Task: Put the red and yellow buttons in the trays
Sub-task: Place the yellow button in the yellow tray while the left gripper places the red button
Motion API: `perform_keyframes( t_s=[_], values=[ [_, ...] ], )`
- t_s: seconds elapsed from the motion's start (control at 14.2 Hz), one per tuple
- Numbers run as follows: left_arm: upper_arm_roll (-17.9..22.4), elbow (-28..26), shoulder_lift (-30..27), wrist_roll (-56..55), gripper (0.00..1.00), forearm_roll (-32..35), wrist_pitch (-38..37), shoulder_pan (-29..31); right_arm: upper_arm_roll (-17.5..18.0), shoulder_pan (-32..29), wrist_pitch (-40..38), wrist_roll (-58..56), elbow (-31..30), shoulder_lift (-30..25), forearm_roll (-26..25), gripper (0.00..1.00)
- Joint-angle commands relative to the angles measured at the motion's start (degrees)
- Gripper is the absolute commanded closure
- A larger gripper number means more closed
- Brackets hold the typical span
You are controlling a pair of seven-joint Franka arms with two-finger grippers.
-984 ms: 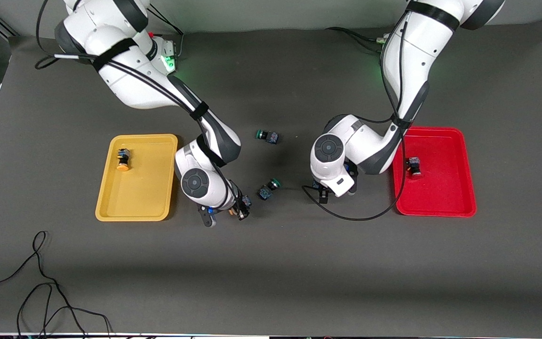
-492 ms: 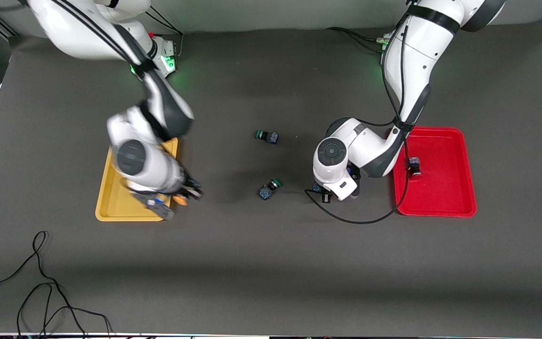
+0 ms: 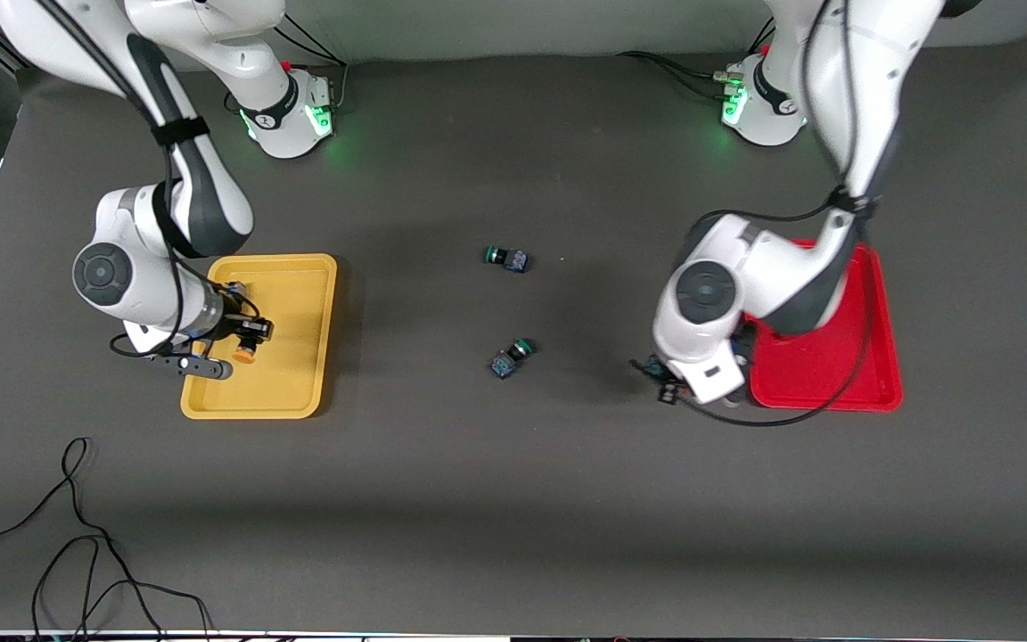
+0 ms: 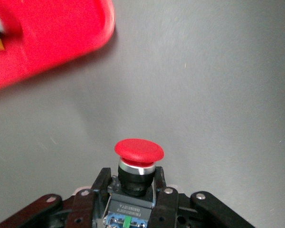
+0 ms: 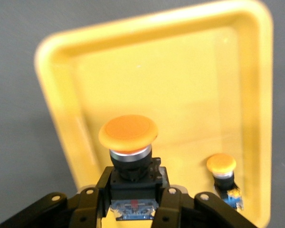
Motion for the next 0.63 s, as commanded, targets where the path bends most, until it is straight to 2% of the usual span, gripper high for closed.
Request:
perform_keyframes(
  t_s=[0.0, 0.07, 0.14, 0.21, 0.28, 0.42, 0.56],
  values=[
    [-0.58, -5.46, -5.77, 22.55, 1.0, -3.35, -3.37, 6.19, -0.21, 0.53, 5.21, -4.36, -1.34, 3.52, 4.23, 1.0],
    [-0.58, -7.83, -7.62, 30.38, 1.0, -3.44, -3.46, 8.66, -0.13, 0.53, 6.01, -4.27, -1.25, 4.31, 4.23, 0.9],
    [-0.58, -10.38, -9.64, 38.38, 1.0, -3.53, -3.29, 11.55, -0.13, 0.53, 6.19, -4.36, -1.16, 4.41, 4.23, 0.75],
    [-0.58, -12.67, -11.23, 47.24, 1.0, -4.31, -3.2, 14.63, -0.21, 0.53, 6.19, -4.36, -1.08, 4.23, 4.23, 0.2],
    [-0.49, -14.43, -12.55, 56.82, 1.0, -5.45, -3.2, 17.7, -0.21, 0.53, 6.19, -4.36, -1.07, 3.97, 4.23, 0.0],
    [-0.49, -16.37, -13.62, 74.06, 1.0, -6.51, -3.63, 23.68, -0.3, 0.62, 5.76, -4.27, -0.99, 2.57, 4.23, 0.0],
    [-0.23, -18.83, -13.27, 86.04, 1.0, -6.52, -2.33, 26.42, -1.52, 0.62, 5.49, -4.53, -0.9, -0.15, 4.23, 0.0]
  ],
)
